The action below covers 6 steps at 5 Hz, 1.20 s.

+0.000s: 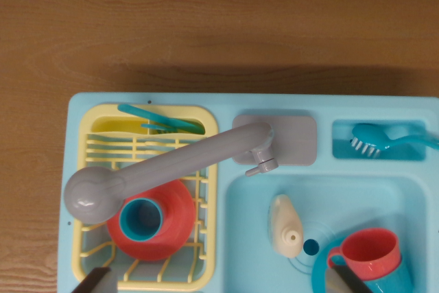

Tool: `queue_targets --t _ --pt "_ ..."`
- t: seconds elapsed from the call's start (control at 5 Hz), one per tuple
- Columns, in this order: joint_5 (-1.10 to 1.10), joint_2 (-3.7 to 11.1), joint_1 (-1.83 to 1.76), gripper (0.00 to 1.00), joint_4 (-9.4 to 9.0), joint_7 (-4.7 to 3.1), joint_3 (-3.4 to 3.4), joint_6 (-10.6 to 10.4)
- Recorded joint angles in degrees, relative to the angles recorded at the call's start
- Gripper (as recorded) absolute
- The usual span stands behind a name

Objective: Pick detergent from the sink

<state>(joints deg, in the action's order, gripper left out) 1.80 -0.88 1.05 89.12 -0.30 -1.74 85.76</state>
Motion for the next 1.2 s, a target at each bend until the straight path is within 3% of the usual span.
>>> queue_targets --t 0.6,0.8,1.0,1.2 --pt "0.04 0.34 0.11 0.00 -1.10 -0.51 0.14 -1.3" --pt "0.09 0.78 0.26 0.00 -2.52 -1.16 0.32 -2.9" --pt "0.09 0.78 0.26 0.00 -2.52 -1.16 0.32 -2.9" --pt "0.14 1.30 0.43 0.00 -4.21 -1.94 0.54 -4.8"
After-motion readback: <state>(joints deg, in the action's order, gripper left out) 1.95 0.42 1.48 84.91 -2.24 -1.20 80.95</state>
